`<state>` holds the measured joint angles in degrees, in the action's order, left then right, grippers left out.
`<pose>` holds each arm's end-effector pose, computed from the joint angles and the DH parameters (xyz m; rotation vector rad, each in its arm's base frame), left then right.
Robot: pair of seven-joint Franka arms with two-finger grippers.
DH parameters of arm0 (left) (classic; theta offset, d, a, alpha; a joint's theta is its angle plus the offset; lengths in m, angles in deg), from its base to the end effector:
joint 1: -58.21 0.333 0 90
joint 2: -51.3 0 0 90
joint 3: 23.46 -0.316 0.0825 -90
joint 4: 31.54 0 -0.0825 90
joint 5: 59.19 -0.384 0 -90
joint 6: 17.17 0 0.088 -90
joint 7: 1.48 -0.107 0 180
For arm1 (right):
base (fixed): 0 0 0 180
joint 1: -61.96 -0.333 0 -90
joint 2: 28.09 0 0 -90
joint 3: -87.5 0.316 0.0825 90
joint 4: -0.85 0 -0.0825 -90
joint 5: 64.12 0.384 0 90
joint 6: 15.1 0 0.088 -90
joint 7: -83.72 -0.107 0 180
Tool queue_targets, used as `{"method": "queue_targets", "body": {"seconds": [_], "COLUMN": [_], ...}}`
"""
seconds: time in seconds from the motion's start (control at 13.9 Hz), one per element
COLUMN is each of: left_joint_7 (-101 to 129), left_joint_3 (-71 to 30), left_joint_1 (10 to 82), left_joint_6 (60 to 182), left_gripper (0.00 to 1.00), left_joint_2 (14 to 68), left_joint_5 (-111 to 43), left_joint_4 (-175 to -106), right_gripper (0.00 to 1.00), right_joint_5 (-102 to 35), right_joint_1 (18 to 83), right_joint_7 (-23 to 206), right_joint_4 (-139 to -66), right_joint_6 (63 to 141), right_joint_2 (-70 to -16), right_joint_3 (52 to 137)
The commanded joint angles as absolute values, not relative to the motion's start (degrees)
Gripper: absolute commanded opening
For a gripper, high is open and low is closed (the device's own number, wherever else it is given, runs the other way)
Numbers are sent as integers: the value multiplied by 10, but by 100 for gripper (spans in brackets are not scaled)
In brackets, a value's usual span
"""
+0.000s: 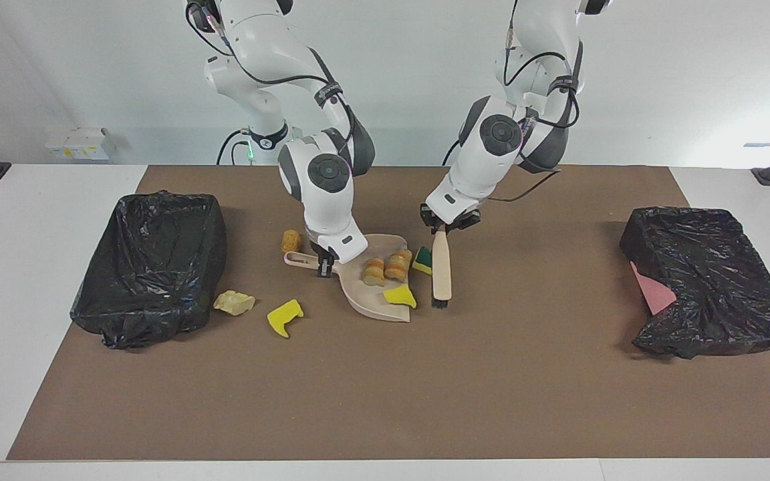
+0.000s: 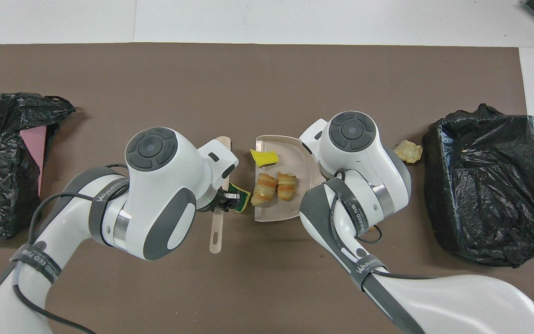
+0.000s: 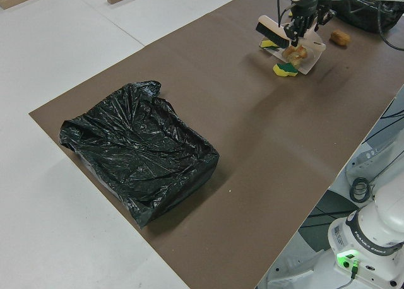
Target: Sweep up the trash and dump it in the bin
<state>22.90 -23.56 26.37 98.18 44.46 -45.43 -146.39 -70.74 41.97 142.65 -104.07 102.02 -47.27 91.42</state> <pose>0.4741 -0.3098 0.3908 2.9930 -0.0197 -0.2951 0.5708 0.2434 0.3411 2.2637 2.1138 -0.2140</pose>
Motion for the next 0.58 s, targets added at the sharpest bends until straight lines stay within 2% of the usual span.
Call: {"method": "queue_targets", "body": {"seconds": [0.0, 0.14, 0.5], "left_joint_7": [292, 309, 362], "left_joint_3": [-235, -234, -228], "left_joint_1": [266, 265, 206], "left_joint_6": [1056, 1061, 1144], "left_gripper": [0, 0, 0], "left_joint_2": [534, 542, 509], "left_joint_5": [-452, -452, -446], "left_joint_4": [-1604, -1625, -1624], "right_gripper": [0, 0, 0], "right_joint_5": [-716, -716, -716], "right_joint_1": [427, 427, 432], "right_joint_7": [1411, 1412, 1417], "right_joint_4": [-1063, -1068, -1076], "right_joint_6": [1021, 1021, 1022], "right_joint_2": [-456, -453, -450], "right_joint_3": [918, 918, 918]}}
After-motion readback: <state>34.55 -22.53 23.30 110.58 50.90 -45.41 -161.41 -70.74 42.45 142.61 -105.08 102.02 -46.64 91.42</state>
